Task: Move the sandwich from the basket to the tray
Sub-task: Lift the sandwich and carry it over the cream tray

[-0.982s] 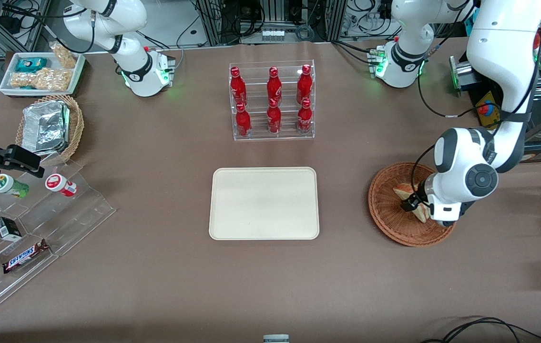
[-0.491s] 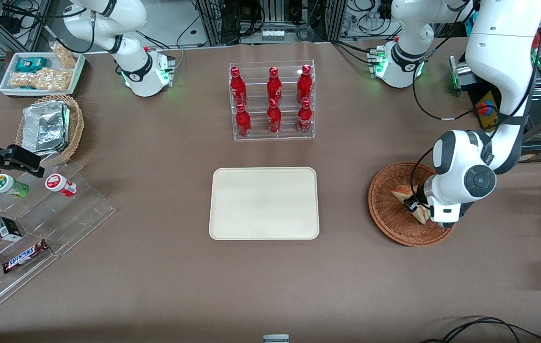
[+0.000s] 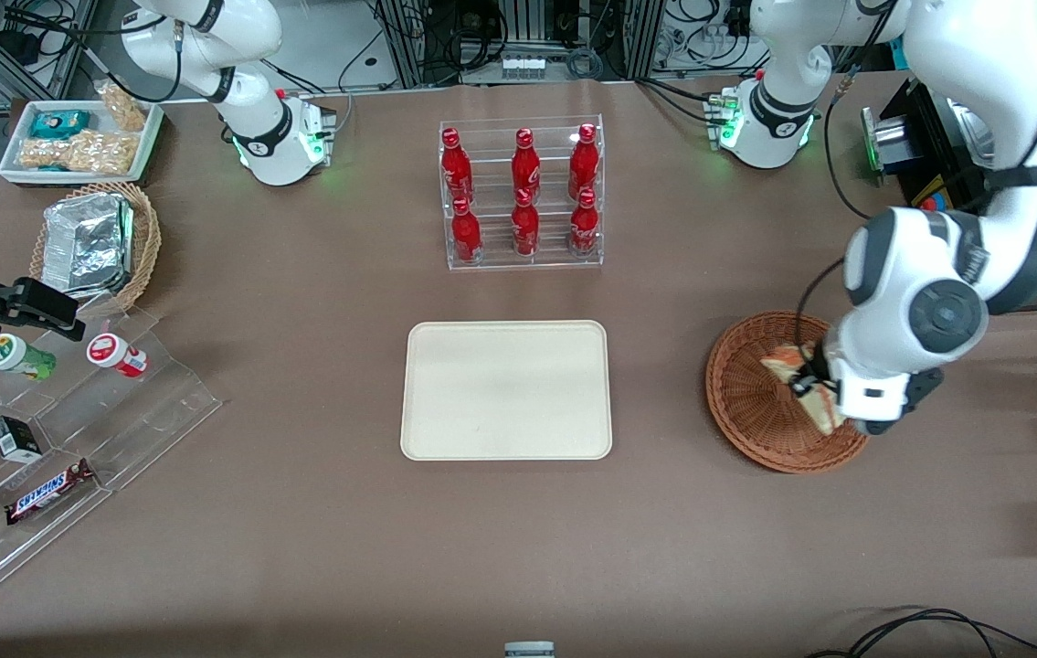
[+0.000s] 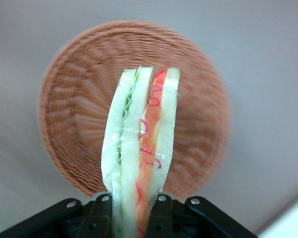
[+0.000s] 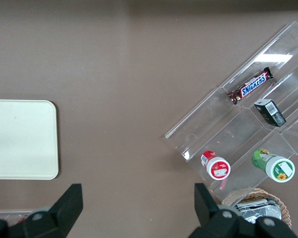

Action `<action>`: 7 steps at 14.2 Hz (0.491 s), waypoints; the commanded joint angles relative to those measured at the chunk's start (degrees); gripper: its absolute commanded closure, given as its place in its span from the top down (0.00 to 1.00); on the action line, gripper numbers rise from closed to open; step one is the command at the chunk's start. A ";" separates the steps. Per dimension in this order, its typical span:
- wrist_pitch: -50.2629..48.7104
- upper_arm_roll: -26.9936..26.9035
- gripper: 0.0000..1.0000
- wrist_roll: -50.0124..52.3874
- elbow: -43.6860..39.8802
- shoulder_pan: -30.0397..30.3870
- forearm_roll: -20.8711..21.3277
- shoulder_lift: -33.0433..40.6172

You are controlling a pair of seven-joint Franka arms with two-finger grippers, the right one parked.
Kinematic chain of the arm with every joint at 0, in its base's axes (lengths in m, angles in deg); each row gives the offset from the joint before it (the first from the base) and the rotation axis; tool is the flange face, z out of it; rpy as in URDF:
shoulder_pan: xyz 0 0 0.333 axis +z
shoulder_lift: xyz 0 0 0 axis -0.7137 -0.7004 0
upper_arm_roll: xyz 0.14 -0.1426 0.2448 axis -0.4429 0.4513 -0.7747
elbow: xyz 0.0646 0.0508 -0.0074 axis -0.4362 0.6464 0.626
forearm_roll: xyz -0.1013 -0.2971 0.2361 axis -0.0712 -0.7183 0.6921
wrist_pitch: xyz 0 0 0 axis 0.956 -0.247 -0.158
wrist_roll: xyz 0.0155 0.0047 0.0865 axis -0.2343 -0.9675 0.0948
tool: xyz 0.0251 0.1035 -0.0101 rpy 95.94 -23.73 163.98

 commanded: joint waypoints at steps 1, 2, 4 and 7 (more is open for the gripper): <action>-1.13 -0.42 0.01 0.86 -5.45 -9.01 1.58 -4.64; -1.05 -0.42 0.01 0.77 -7.29 -11.13 1.49 -6.22; -1.04 0.02 0.02 -0.97 -12.64 -15.87 1.06 -10.61; -0.96 0.72 0.04 -0.46 -22.74 -22.82 0.53 -18.95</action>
